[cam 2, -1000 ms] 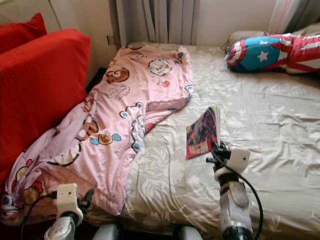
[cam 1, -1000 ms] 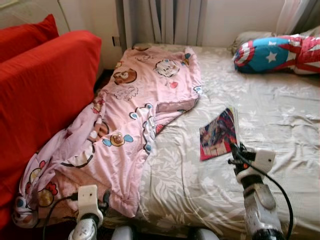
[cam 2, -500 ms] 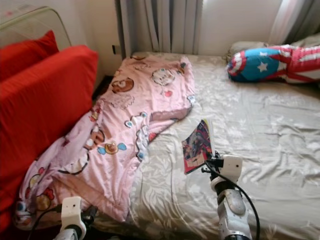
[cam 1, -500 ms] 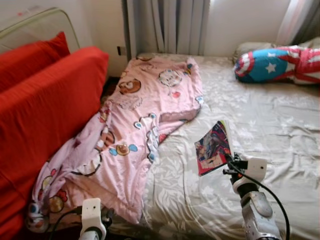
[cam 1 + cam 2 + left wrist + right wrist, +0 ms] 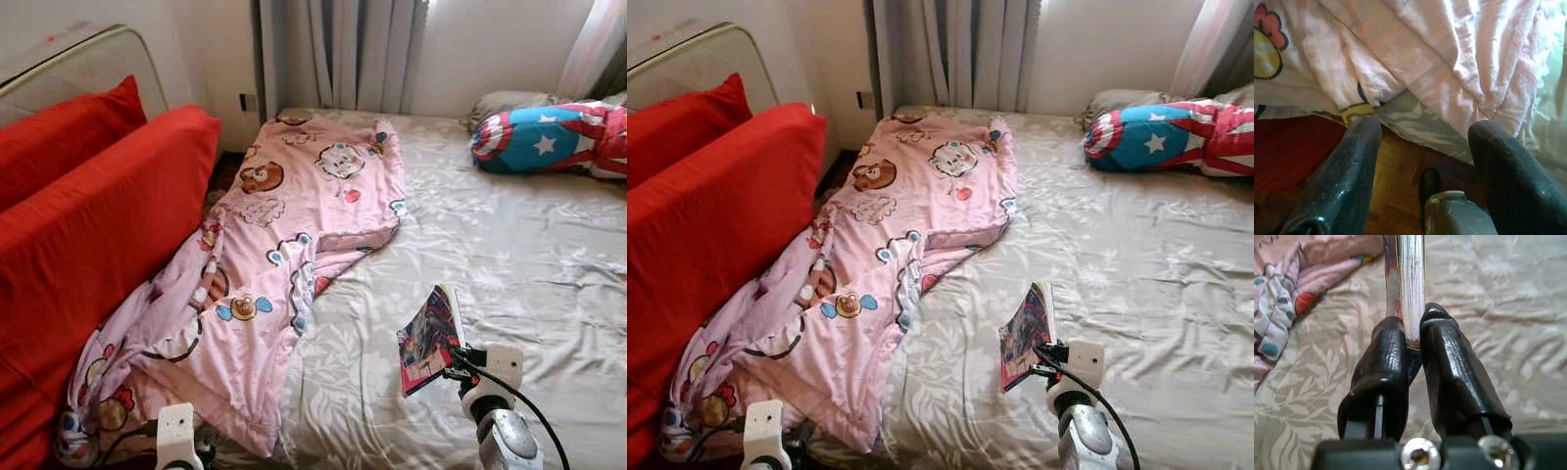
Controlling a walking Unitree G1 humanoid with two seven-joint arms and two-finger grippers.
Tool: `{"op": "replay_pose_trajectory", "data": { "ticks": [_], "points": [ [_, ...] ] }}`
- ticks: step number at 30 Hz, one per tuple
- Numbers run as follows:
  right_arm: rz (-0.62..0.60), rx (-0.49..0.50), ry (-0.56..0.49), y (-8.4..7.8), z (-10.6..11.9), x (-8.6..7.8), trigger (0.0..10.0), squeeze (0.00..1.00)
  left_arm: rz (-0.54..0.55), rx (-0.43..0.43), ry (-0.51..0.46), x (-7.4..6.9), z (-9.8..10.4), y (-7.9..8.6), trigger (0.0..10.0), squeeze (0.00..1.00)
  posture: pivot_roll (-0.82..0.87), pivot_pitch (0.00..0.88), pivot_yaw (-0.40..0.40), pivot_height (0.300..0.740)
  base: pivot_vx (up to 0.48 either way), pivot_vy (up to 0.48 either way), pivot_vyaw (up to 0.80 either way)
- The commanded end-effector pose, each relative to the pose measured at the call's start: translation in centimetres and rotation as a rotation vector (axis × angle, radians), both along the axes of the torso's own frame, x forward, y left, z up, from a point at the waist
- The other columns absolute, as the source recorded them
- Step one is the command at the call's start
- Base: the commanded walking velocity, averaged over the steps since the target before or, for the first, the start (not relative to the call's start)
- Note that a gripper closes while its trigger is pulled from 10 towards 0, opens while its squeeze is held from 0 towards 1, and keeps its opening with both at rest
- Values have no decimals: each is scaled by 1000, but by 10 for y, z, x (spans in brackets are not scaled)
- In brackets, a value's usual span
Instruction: Clean up the room
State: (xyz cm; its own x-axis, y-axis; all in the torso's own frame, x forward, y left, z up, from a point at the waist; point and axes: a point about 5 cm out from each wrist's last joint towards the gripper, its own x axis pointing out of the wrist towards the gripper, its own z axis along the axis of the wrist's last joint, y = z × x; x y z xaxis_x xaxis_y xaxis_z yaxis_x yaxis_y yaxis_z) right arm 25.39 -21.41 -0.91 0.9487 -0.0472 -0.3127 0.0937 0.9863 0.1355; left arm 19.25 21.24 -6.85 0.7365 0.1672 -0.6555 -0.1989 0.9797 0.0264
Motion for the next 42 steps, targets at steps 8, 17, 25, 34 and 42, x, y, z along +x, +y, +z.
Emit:
{"op": "replay_pose_trajectory", "data": {
  "ticks": [8,17,25,34,42],
  "points": [
    [14,-49,-97,1,18,17,10000,0,-20,15,42,-7,-5,-5,10000,0,-41,0,-33,740,0,0,0],
    [11,-57,-86,1,17,17,10000,0,-28,22,46,-7,-6,-6,10000,0,-40,0,-35,740,0,0,-710],
    [7,-53,-81,4,16,16,10000,0,-38,27,53,-9,-7,-6,10000,0,-41,0,-31,740,0,0,-702],
    [4,-51,-93,5,16,16,10000,0,-39,30,65,-12,-8,-4,10000,0,-38,0,-29,740,0,-53,-155],
    [-11,-46,-83,5,16,17,10000,0,-36,27,71,-12,-8,-4,10000,0,-36,0,-30,740,0,-257,-88]
  ]
}}
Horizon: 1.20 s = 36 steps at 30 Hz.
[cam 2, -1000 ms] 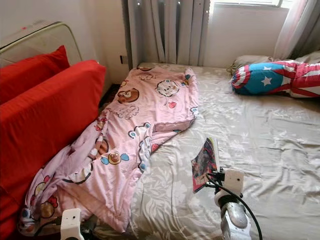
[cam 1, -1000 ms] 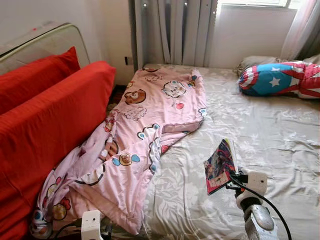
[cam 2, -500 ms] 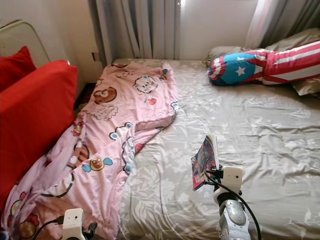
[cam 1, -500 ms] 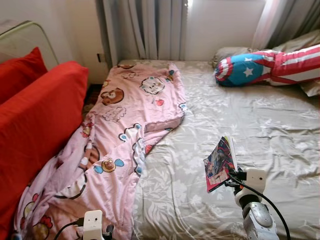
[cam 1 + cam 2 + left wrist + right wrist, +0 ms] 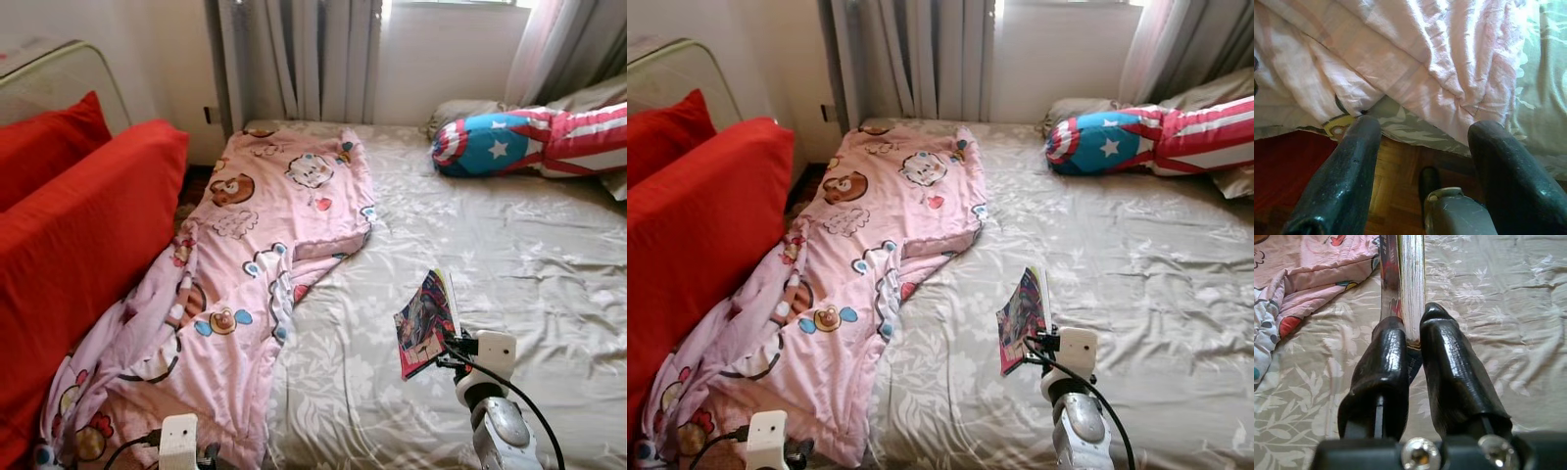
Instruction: Clean up the room
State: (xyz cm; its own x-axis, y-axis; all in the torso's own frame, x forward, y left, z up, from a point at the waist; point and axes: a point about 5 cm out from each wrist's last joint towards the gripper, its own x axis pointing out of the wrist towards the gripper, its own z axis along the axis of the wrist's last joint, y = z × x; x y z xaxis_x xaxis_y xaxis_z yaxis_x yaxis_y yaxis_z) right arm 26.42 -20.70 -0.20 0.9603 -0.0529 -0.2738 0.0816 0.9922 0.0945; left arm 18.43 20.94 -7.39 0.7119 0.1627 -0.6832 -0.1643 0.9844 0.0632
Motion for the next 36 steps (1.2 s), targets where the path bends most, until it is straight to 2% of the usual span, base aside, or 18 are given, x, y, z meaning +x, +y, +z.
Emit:
{"op": "replay_pose_trajectory", "data": {
  "ticks": [1,10,26,30,36],
  "points": [
    [-18,1,-44,-2,9,7,10000,0,-2,-2,26,-3,-3,-1,10000,0,-35,0,-31,740,0,-259,-681],
    [-12,0,-45,-1,9,8,10000,0,-6,0,21,-2,-2,-2,10000,0,-34,0,-30,740,0,-259,-643],
    [-2,2,-60,2,10,9,10000,0,-14,2,15,-2,-2,-2,10000,0,-39,0,-21,740,0,-277,0],
    [23,-23,-66,2,10,8,10000,0,-20,3,14,-1,-1,-4,10000,0,-41,0,-17,740,0,-424,0],
    [22,-30,-66,3,10,8,10000,0,-25,3,9,2,-1,-5,10000,0,-43,0,-14,740,0,-421,707]
  ]
}}
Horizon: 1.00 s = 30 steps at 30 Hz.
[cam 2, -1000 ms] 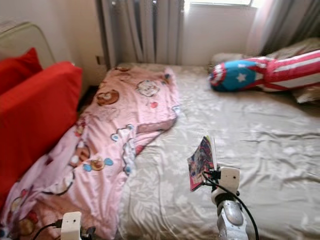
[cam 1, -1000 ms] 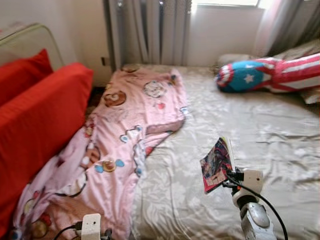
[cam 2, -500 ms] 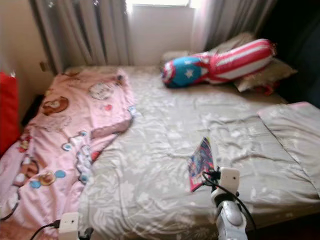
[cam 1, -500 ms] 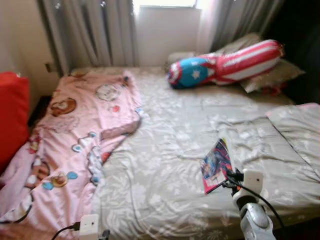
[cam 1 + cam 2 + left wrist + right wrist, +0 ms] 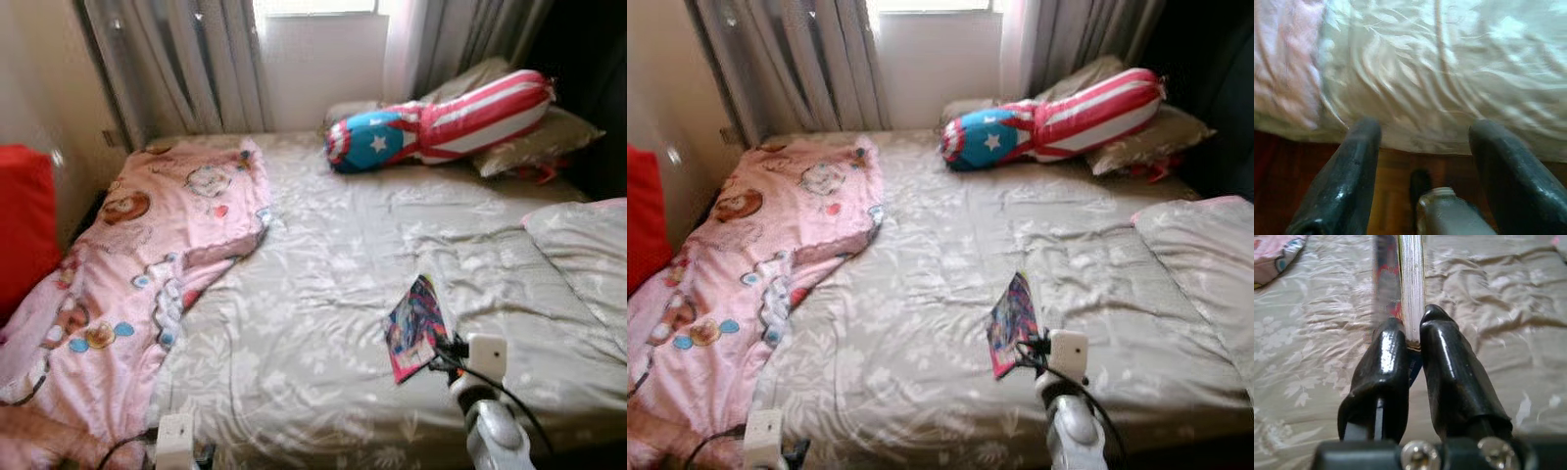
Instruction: Clean up the room
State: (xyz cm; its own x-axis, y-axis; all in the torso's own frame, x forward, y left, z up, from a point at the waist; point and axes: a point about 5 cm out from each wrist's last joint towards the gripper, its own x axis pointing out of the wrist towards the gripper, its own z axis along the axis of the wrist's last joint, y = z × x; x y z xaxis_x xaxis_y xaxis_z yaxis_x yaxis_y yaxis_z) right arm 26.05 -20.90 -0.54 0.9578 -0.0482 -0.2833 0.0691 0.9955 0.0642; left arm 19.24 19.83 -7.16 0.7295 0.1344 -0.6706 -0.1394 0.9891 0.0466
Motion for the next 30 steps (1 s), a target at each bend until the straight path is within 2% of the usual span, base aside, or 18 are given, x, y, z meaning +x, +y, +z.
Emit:
{"op": "replay_pose_trajectory", "data": {
  "ticks": [1,22,30],
  "points": [
    [-2,15,-73,5,13,12,10000,0,1,17,27,-6,-3,6,10000,0,-44,0,-13,740,0,-424,0],
    [3,10,-75,3,12,11,10000,0,-2,24,14,-7,-2,7,10000,0,-52,0,-12,740,0,-421,0],
    [7,5,-70,4,12,11,10000,0,25,23,34,-12,-4,15,10000,0,-59,0,-6,740,0,0,0]
  ]
}}
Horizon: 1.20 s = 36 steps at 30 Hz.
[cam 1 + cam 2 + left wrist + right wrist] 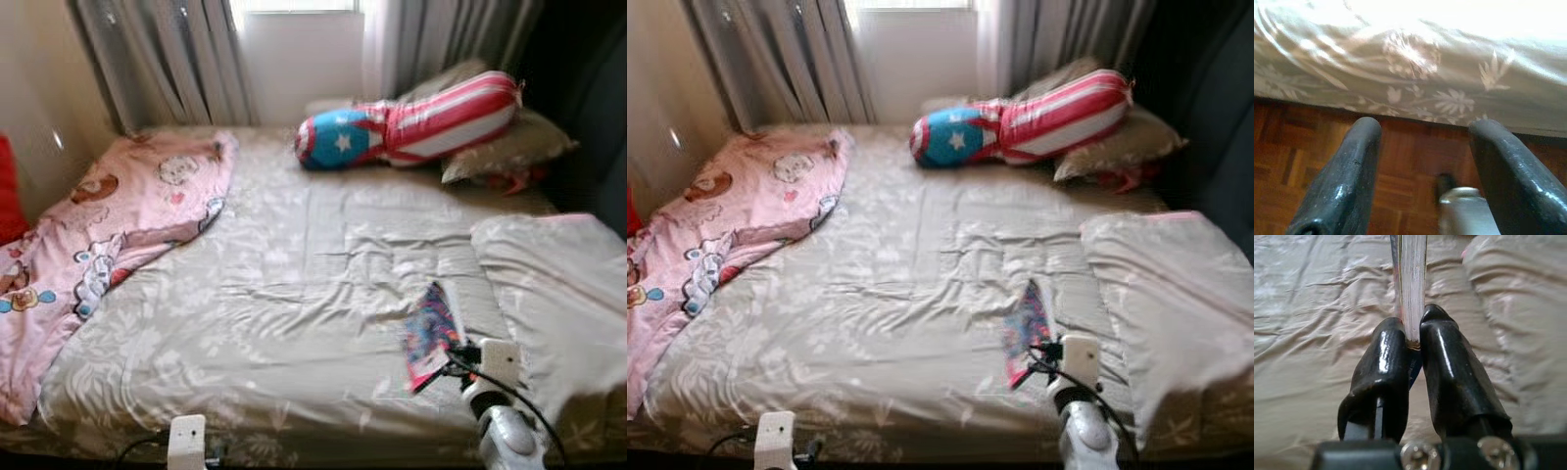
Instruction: Clean up the room
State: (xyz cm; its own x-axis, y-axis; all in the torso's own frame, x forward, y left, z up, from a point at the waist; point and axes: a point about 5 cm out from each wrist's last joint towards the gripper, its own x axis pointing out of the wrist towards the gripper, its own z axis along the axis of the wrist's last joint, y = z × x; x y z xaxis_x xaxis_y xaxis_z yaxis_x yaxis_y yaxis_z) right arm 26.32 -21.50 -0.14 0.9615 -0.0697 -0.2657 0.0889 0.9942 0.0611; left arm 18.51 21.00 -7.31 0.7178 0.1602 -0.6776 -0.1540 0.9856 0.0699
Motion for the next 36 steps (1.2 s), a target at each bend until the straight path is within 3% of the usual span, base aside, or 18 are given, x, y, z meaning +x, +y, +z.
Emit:
{"op": "replay_pose_trajectory", "data": {
  "ticks": [1,15,20,23,36],
  "points": [
    [25,10,-52,9,8,8,10000,0,14,-3,18,-6,-2,4,10000,0,-60,0,-5,740,0,0,0],
    [8,12,-41,9,6,6,10000,0,12,-17,37,-12,-4,9,10000,0,-61,0,-4,740,121,0,0],
    [-48,-21,4,0,3,5,10000,0,15,-23,39,-10,-4,6,10000,0,-60,0,-7,740,304,0,-295],
    [-43,-24,-1,-1,3,5,10000,0,18,-26,39,-9,-5,4,10000,0,-57,0,-11,740,306,0,-729],
    [-28,-22,-12,5,5,9,10000,0,37,-28,31,-8,-4,5,10000,0,-45,0,-20,740,183,0,0]
  ]
}}
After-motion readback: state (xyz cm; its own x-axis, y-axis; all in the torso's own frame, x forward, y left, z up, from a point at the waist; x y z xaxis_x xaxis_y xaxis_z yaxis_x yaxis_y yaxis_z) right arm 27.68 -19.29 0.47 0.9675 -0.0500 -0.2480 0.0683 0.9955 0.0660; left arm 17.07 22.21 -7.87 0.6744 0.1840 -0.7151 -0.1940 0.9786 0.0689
